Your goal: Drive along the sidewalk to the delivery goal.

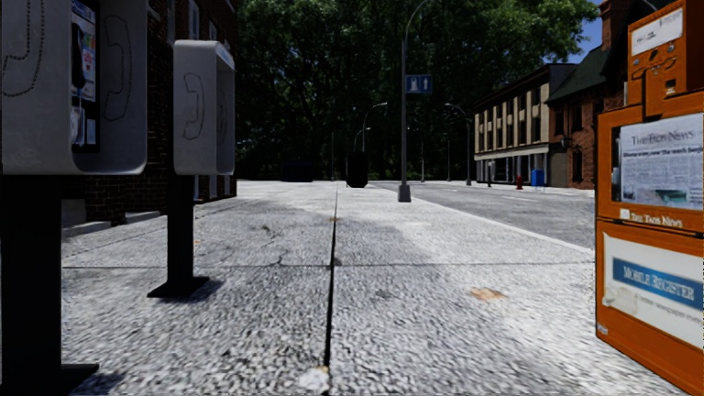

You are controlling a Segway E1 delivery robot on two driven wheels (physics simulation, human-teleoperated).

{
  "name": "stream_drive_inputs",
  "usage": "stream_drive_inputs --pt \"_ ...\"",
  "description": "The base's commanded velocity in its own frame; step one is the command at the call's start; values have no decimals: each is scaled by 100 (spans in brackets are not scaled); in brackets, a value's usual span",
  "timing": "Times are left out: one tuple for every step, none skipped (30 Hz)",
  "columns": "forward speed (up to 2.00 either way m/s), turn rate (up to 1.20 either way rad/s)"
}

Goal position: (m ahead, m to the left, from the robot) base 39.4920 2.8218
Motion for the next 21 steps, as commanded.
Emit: stream_drive_inputs --pt "200 0" --pt "200 0" --pt "200 0" --pt "200 0" --pt "200 0" --pt "200 0" --pt "200 0" --pt "200 0" --pt "200 0" --pt "200 0" --pt "200 0" --pt "200 0" --pt "200 0" --pt "200 0" --pt "200 0" --pt "200 0" --pt "200 0" --pt "200 0" --pt "200 0" --pt "200 0" --pt "200 0"
